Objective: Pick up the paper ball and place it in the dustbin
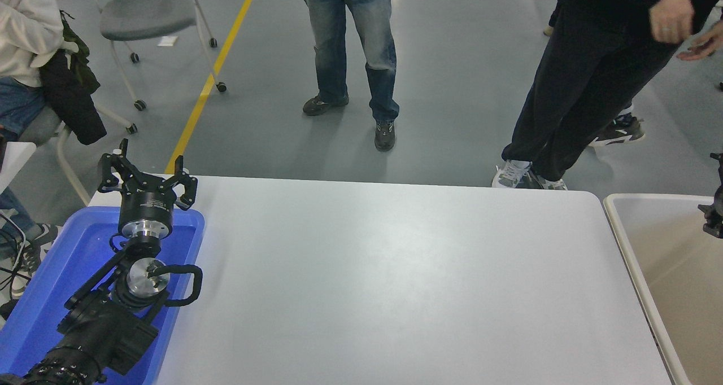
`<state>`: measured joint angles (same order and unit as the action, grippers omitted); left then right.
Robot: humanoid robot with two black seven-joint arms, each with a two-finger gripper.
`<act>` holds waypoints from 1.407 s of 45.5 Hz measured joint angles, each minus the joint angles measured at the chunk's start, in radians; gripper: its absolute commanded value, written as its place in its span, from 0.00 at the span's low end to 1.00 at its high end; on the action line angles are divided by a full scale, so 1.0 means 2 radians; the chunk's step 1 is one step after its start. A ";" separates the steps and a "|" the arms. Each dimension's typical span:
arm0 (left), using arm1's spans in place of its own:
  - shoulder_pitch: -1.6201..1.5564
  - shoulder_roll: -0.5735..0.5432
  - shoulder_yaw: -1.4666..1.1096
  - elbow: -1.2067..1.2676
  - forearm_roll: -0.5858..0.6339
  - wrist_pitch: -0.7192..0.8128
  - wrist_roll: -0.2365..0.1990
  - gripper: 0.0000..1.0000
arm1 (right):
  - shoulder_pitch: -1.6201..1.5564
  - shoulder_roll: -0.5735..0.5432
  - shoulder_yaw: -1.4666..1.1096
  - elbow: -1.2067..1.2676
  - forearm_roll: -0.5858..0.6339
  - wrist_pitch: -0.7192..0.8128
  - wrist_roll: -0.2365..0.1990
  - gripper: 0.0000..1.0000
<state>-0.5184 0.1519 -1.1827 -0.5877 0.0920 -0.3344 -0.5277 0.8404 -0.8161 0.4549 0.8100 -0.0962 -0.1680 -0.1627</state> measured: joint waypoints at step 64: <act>0.000 0.000 0.000 0.000 0.000 0.000 0.000 0.99 | -0.034 0.285 0.236 -0.081 0.096 0.128 0.072 1.00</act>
<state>-0.5184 0.1518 -1.1827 -0.5877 0.0920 -0.3344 -0.5277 0.7715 -0.2460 0.9262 0.6489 0.0953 0.0877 -0.0177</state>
